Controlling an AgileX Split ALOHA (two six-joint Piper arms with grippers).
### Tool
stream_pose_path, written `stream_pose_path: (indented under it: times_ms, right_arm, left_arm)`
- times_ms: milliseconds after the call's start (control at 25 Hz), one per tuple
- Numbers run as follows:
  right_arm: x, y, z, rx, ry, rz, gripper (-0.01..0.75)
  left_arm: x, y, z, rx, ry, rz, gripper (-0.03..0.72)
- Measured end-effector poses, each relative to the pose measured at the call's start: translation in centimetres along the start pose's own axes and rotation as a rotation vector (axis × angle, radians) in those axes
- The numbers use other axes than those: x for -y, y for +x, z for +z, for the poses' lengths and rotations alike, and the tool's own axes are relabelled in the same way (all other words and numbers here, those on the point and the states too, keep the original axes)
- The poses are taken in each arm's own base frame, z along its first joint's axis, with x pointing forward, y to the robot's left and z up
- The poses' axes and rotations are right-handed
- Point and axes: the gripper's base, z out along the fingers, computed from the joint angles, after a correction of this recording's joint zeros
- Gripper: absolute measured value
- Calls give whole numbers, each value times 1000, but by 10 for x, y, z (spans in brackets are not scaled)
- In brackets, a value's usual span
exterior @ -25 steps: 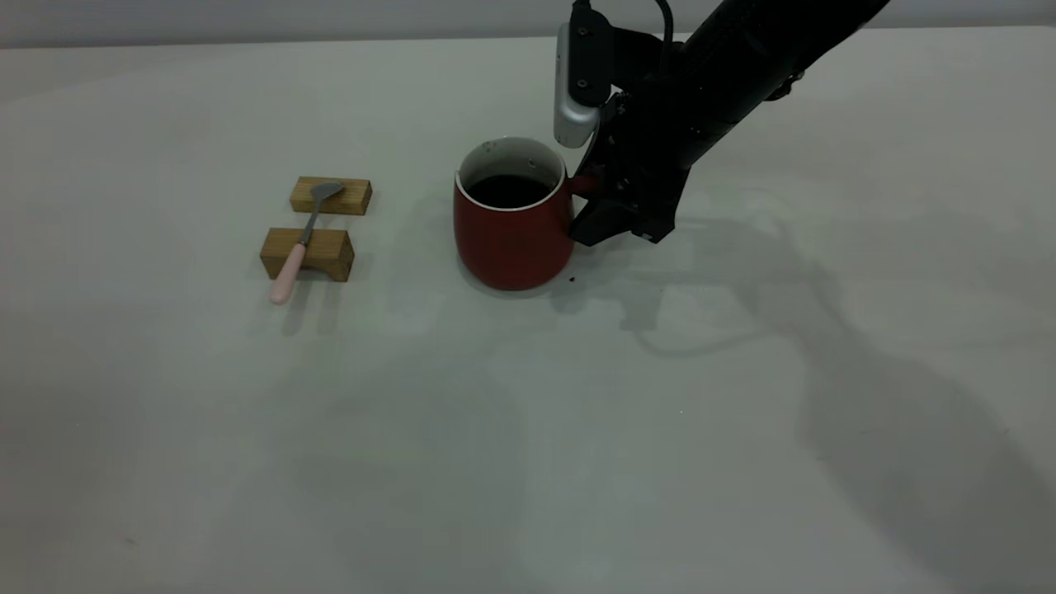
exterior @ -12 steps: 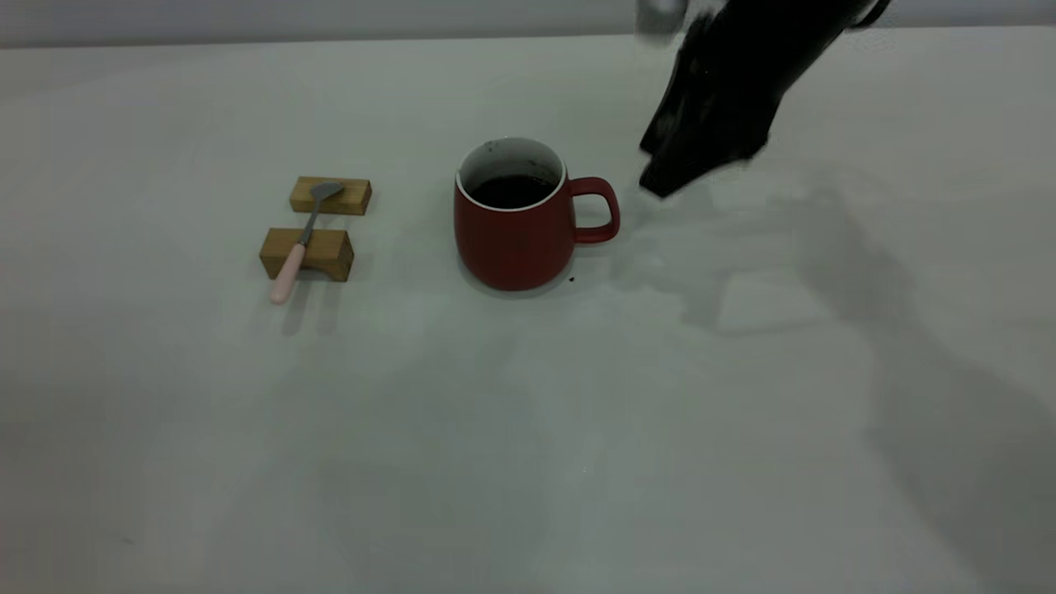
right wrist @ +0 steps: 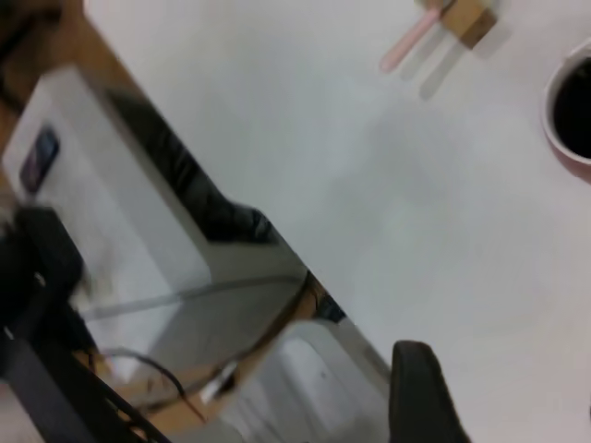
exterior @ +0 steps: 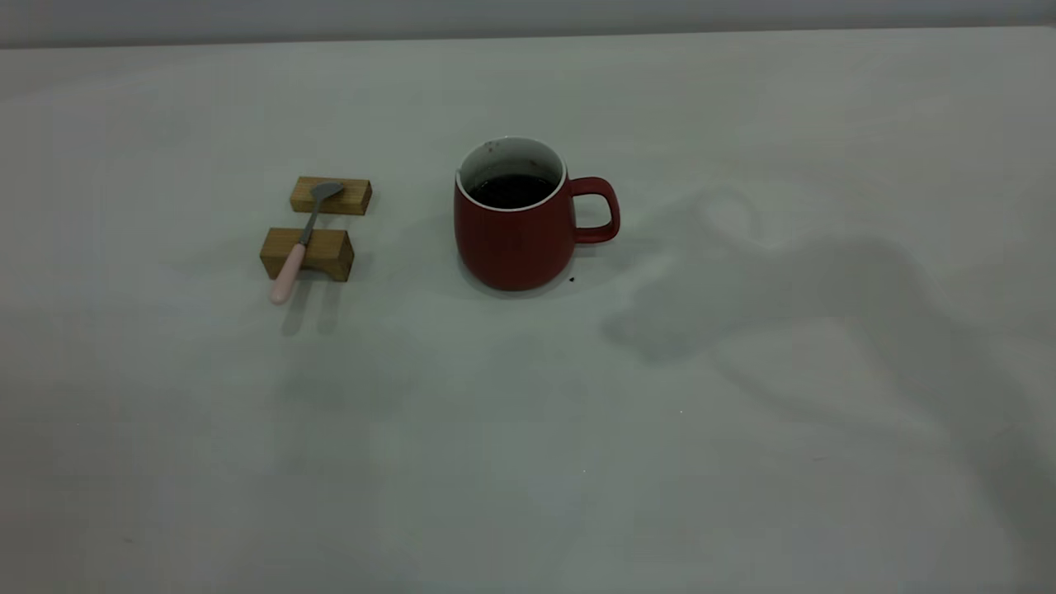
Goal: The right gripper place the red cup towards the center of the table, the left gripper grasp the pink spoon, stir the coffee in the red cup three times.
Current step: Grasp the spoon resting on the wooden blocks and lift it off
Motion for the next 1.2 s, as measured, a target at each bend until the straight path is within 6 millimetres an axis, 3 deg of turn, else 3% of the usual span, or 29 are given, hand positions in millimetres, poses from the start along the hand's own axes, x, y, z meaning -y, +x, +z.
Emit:
stream_pose_path:
  times_ms: [200,320,520,680,1000,1080,1200]
  right_arm:
    - [-42,20,-59,56,177,194,474]
    - [-59,57,-83,63,321,284,474]
    - [-77,134,-104,54,526,337,474]
    - [-87,190,-107,68,612,325,474]
    - [-88,280,-84,124,671,284,474]
    - [-89,297,-80,165,691,262,474]
    - [-95,306,-86,312,715,214,474]
  left_arm:
    - [0,0,0,0,0,0,529]
    - [0,0,0,0,0,0,529]
    - [0,0,0,0,0,0,529]
    - [0,0,0,0,0,0,529]
    - [0,0,0,0,0,0,529]
    - [0,0,0,0,0,0,529]
    - [0,0,0,0,0,0,529]
